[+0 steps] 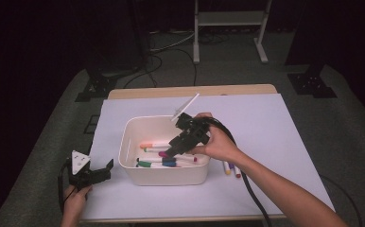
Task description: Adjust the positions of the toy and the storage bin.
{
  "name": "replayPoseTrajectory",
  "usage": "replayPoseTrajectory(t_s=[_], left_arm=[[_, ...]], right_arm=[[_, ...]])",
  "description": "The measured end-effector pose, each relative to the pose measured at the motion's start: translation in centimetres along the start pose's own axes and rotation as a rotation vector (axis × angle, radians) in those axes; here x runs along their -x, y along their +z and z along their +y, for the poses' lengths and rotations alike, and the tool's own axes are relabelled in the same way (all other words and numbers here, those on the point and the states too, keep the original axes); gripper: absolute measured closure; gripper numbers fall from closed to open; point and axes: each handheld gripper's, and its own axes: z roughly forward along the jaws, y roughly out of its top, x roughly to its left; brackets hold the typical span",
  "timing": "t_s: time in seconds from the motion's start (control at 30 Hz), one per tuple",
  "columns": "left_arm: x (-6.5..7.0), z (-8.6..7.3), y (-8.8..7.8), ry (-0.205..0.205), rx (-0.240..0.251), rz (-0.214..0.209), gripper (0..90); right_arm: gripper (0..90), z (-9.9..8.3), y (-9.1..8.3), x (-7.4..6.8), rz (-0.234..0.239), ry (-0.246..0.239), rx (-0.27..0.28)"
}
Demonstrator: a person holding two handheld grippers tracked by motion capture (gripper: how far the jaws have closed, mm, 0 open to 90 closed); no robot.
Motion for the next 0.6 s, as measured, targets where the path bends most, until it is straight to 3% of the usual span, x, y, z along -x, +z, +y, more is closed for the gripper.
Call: replayPoseTrajectory(t_s=[0.3,0.6], left_arm=[[0.0,0.0,0.0,-0.001,0.000,0.002,0.0],[0.0,0.0,0.0,0.005,-0.003,0.003,0.0]], right_arm=[[47.0,-2.9,-4.5,0.3,-0.047,0.042,0.095],[46.2,-7.8,-8.3,2.0,-0.122,0.119,0.168]])
